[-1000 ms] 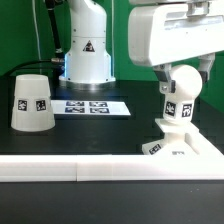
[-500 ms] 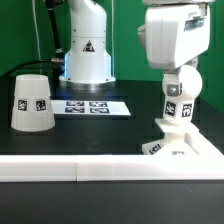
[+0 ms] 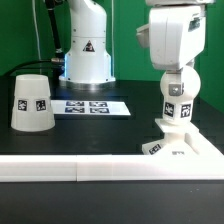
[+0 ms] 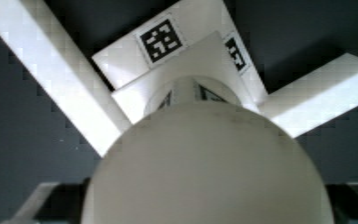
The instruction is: Assemble lamp
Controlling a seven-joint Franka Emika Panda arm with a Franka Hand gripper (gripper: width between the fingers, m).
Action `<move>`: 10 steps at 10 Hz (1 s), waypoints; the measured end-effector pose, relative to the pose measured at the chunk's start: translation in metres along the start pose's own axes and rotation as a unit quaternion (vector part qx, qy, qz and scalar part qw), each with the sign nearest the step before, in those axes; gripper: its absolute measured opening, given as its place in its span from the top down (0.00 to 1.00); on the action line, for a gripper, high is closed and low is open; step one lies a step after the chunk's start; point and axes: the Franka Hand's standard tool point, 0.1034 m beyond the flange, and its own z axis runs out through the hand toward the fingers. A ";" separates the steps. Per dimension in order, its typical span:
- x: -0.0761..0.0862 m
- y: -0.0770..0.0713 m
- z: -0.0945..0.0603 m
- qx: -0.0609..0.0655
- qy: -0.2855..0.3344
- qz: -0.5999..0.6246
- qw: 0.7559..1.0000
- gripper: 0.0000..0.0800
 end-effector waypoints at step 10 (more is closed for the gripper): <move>-0.003 0.007 -0.002 0.002 0.018 0.413 0.911 0.28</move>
Offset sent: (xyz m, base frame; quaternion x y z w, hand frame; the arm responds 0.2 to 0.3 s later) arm -0.0114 -0.0024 -0.0037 0.0236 0.0121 0.3330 0.9425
